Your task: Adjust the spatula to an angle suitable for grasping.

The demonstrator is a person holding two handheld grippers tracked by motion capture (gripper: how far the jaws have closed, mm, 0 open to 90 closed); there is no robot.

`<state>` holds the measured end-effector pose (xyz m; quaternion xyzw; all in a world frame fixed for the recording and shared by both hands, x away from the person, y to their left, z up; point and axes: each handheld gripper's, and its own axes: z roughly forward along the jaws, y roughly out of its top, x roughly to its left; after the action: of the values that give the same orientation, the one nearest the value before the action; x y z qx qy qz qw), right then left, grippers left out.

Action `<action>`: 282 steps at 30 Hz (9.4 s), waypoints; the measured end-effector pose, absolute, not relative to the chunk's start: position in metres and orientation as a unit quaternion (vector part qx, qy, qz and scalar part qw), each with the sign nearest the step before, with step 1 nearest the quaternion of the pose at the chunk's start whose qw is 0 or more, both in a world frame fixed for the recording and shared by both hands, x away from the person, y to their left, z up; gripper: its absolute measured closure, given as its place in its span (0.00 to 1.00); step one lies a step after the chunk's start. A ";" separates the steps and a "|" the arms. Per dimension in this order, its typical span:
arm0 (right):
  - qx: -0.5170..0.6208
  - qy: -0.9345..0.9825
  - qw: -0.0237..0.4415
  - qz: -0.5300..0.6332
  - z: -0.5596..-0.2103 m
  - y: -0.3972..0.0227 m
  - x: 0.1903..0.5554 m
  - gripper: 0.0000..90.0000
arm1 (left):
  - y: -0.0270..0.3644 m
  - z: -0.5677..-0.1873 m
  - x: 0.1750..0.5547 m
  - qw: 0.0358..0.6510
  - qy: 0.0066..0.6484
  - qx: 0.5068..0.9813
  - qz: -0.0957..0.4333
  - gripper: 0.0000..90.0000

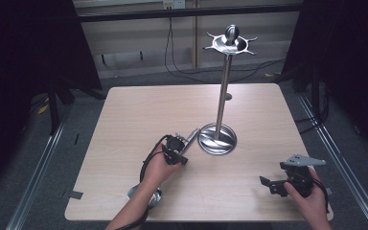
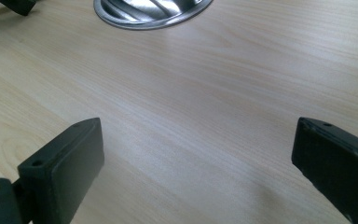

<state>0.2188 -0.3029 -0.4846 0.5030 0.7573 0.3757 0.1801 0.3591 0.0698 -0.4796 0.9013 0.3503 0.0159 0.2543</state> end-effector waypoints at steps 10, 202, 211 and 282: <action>0.501 0.757 0.183 0.378 -0.483 -0.302 0.220 0.02 | 0.080 -0.480 0.368 0.253 0.376 0.891 0.020 1.00; 0.492 0.758 0.171 0.392 -0.480 -0.296 0.221 0.02 | 0.108 -0.324 0.350 0.592 0.266 0.748 0.136 0.84; 0.492 0.760 0.171 0.390 -0.481 -0.295 0.221 0.02 | 0.102 -0.315 0.352 0.596 0.258 0.748 0.137 0.84; 0.487 0.761 0.172 0.394 -0.478 -0.296 0.221 0.02 | 0.062 -0.325 0.376 0.603 0.245 0.752 0.102 0.84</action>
<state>0.2209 -0.2956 -0.4782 0.4870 0.7605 0.3936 0.1717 0.3762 0.0619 -0.3249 0.7519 0.2453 0.1024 0.6033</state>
